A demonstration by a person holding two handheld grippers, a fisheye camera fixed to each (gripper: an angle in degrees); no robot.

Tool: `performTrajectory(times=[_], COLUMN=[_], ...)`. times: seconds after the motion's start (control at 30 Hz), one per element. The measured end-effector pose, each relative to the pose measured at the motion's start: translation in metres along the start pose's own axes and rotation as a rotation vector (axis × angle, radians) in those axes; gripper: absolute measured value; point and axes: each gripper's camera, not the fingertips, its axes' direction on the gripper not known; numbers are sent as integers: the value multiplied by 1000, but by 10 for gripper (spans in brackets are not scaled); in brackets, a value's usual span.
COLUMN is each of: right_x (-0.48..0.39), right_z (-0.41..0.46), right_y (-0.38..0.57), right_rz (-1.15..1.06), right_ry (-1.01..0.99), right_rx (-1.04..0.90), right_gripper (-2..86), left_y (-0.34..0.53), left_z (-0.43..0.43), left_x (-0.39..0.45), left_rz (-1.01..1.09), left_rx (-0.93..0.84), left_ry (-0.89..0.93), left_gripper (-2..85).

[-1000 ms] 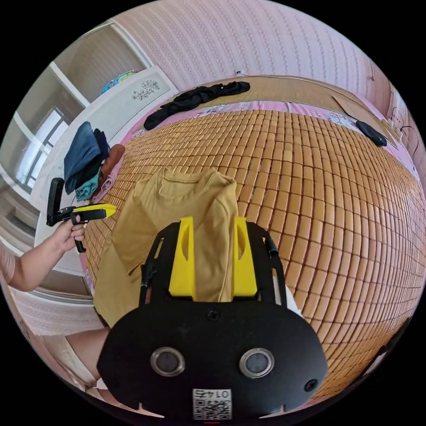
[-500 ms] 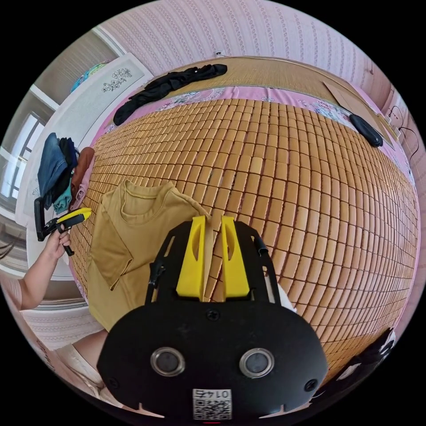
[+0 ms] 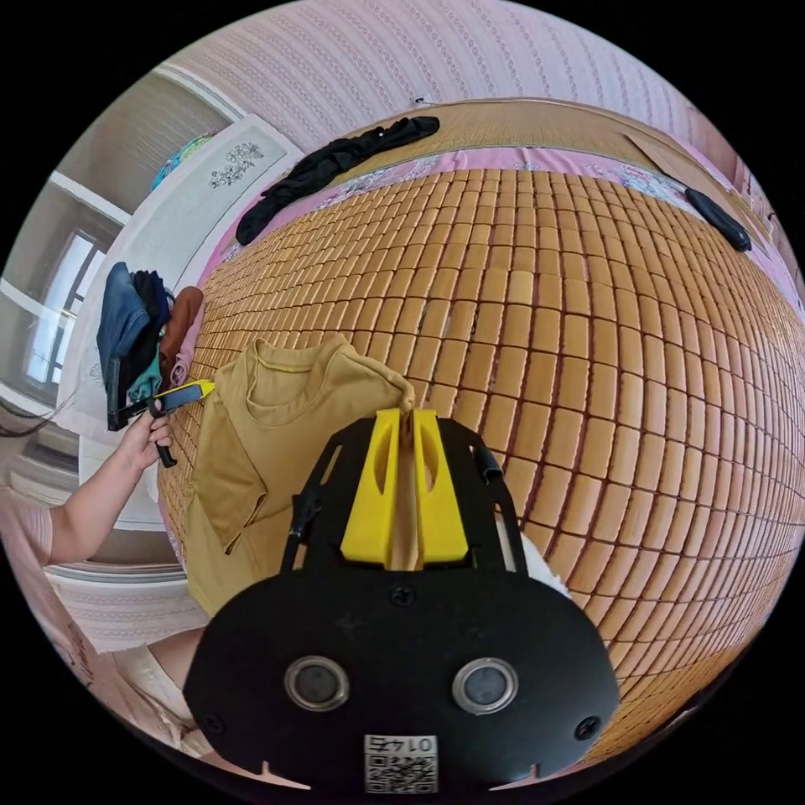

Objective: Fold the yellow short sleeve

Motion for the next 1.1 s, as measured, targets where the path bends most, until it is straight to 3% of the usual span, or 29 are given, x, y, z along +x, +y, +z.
performTrajectory(times=[0.13,0.6,0.9,1.0,1.1], right_x=[12,48,21,23,37], right_z=[-10,-64,-116,-101,-62], right_y=[-1,-37,82,135,180], right_rz=[14,0,-158,-96,43], right_ry=[-27,-45,-224,-221,-230], right_rx=[32,178,206,83,-11], right_gripper=[13,7,8,8,8], left_y=[-8,-71,55,119,173], left_z=[-2,-57,-144,-151,-123], left_x=[-3,27,66,69,53], left_rz=[25,73,292,366,261], left_rx=[-27,161,192,134,15], left_ry=[34,40,119,89,112], left_gripper=[-2,-9,-8,-7,-7])
